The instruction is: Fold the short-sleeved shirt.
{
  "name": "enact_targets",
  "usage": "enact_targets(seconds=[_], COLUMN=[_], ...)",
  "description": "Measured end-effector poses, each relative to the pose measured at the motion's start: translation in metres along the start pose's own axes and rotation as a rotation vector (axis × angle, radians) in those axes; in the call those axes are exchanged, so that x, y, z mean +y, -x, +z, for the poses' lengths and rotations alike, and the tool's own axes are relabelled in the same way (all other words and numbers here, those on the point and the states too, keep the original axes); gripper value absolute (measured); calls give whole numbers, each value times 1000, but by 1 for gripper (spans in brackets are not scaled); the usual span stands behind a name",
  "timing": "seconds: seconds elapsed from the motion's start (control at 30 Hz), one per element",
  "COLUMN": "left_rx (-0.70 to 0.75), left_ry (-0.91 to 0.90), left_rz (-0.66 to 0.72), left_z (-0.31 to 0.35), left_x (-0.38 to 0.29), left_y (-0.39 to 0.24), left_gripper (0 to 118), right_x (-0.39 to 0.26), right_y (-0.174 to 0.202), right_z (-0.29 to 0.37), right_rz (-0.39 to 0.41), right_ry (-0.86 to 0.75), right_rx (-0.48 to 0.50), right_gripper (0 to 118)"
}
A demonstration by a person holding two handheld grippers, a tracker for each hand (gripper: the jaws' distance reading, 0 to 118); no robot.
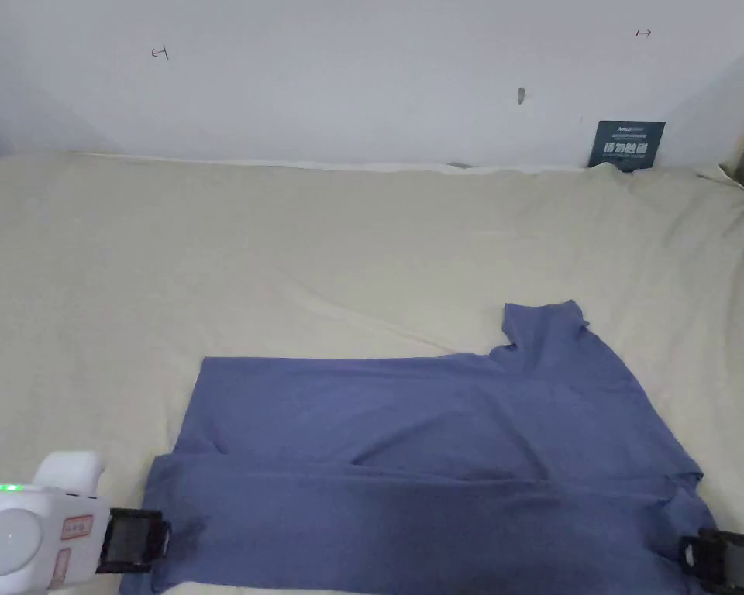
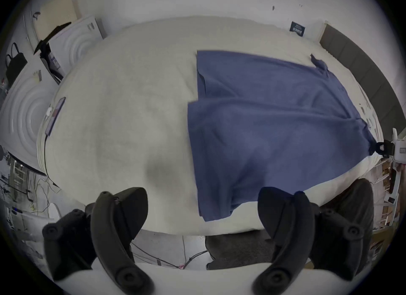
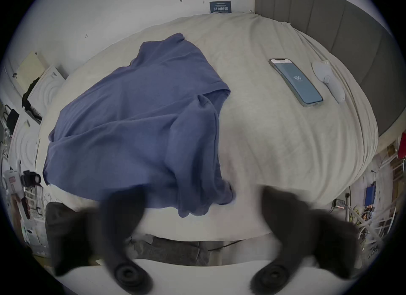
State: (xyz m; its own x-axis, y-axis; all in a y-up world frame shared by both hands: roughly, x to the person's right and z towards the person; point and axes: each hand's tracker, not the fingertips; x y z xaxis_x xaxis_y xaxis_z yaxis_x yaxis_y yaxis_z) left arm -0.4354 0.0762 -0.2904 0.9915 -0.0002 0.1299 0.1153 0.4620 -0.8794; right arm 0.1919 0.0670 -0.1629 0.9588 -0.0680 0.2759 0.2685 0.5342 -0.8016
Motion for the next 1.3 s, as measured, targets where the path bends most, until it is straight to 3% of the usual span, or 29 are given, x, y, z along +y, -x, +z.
enact_targets(seconds=[0.07, 0.1, 0.13, 0.17, 0.2, 0.23, 0.3, 0.33, 0.37, 0.4, 0.43, 0.47, 0.5, 0.57, 0.63, 0.7, 0.73, 0.77, 0.8, 0.83, 0.87, 0.9, 0.93, 1.0, 1.2, 1.27, 1.3], left_rx=[13, 16, 3, -24, -30, -42, 0, -8, -9, -1, 4, 65, 56, 59, 64, 58, 41, 23, -4, -32, -29, 1, -93, -94, -110, -106, 23], left_ry=[-68, -83, -101, -116, -110, -134, -129, -131, -224, -230, -238, -197, -154, -116, -85, -102, -124, -137, -149, -157, -158, -133, 16, 17, 33, 33, -64], left_rz=[0, 2, 12, 17, 8, 29, 16, 22, 19, 28, 19, -16, 88, -43, -51, -59, -53, -54, -48, -29, -37, -66, -18, 5, 27, 24, -53], left_z=[-1, -6, -9, -13, -21, -30, -56, -66, -77, -96, -109, -130, -141, -161, -172, -179, -174, -169, -156, -151, -148, -146, -162, -164, -165, -166, -163], left_x=[24, 41, 57, 73, 92, 108, 152, 170, 192, 194, 204, 218, 220, 218, 214, 225, 222, 223, 219, 215, 215, 214, 212, 218, 216, 217, 225], left_y=[-4, -6, -10, -13, -17, -22, -23, -23, -22, -26, -28, -29, -31, -46, -54, -48, -48, -49, -55, -58, -65, -69, -64, -58, -58, -58, -53], left_gripper=[106, 96, 87, 75, 38, 0, 0, 0, 0, 9, 72, 118, 114, 110, 108, 96, 66, 17, 0, 0, 0, 0, 0, 0, 0, 0, 0], right_x=[18, 30, 41, 55, 68, 78, 100, 108, 117, 125, 130, 137, 143, 156, 167, 181, 187, 194, 200, 208, 214, 220, 225, 238, 234, 222, 217], right_y=[1, 4, 8, 23, 33, 40, 56, 46, 48, 51, 50, 47, 46, 44, 41, 41, 41, 40, 39, 37, 35, 32, 32, 34, 34, 39, 38], right_z=[4, 3, 0, 10, 9, 1, -17, -37, -48, -59, -63, -71, -80, -95, -110, -120, -123, -127, -129, -132, -136, -142, -146, -157, -202, -204, -207], right_rz=[3, -4, -19, -6, 10, 34, 67, 54, 61, 70, 77, 82, 81, 81, 84, 111, 118, 126, 132, 128, 113, 104, 57, 117, 191, 207, 215], right_ry=[-24, -43, -86, -77, -77, -85, -70, -62, -52, -50, -64, -59, -54, -41, -33, -29, -34, -41, -65, -85, -97, -99, -166, -55, 98, 117, 115], right_rx=[19, 29, 34, 42, 33, -14, -14, 7, 7, -6, -14, -14, -13, -28, -46, -75, -79, -83, -98, -112, -113, -89, -36, -115, -134, -135, -140], right_gripper=[111, 99, 99, 91, 63, 1, 1, 1, 1, 1, 1, 1, 1, 1, 1, 1, 1, 9, 36, 96, 118, 117, 117, 117, 117, 110, 100])
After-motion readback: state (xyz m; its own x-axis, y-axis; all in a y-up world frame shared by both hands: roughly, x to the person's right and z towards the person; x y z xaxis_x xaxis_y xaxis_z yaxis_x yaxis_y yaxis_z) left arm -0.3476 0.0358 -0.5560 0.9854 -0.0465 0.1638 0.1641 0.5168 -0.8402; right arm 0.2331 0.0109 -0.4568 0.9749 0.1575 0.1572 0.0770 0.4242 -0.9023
